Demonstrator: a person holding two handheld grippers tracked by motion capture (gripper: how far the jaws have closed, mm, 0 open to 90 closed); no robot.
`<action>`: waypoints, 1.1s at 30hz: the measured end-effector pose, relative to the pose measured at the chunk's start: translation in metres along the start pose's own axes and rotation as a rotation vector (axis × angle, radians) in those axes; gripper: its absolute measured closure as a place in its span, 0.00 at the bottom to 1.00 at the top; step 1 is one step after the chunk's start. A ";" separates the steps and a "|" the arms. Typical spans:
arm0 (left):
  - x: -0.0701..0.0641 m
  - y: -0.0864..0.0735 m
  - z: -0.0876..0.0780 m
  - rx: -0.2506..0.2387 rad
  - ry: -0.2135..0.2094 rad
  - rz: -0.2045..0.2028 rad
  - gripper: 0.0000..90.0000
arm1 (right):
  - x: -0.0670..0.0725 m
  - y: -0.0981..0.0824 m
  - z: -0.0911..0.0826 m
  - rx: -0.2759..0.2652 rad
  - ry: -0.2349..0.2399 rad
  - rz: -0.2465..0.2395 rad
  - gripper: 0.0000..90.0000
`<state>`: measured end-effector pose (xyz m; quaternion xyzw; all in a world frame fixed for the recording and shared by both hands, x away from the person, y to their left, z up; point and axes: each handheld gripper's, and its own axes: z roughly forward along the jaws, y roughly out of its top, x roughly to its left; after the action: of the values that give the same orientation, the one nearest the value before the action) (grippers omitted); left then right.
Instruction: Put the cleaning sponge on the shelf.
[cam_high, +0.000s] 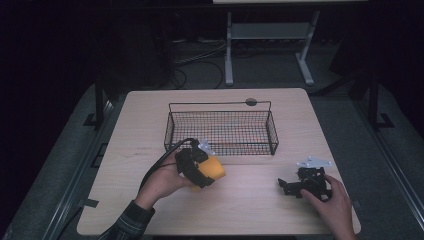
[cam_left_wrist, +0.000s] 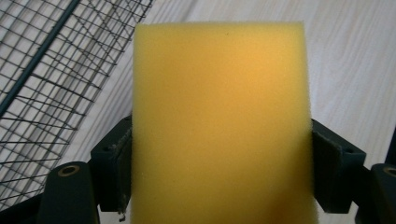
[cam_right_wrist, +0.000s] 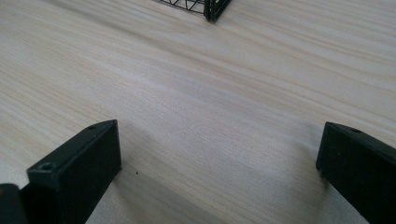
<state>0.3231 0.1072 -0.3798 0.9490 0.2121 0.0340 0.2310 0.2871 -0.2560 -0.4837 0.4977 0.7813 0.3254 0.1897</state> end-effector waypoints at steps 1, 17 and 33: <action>0.001 0.000 0.000 0.000 0.000 0.002 0.25 | 0.000 0.000 0.000 -0.001 0.000 0.000 0.00; 0.020 0.007 -0.021 -0.018 0.034 -0.015 0.25 | 0.000 0.000 0.000 -0.001 0.001 -0.001 0.00; 0.041 0.013 -0.033 -0.026 0.062 -0.038 0.25 | 0.000 0.000 0.000 0.000 0.001 0.000 0.00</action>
<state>0.3601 0.1280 -0.3459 0.9402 0.2365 0.0620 0.2373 0.2871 -0.2560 -0.4836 0.4973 0.7814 0.3256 0.1897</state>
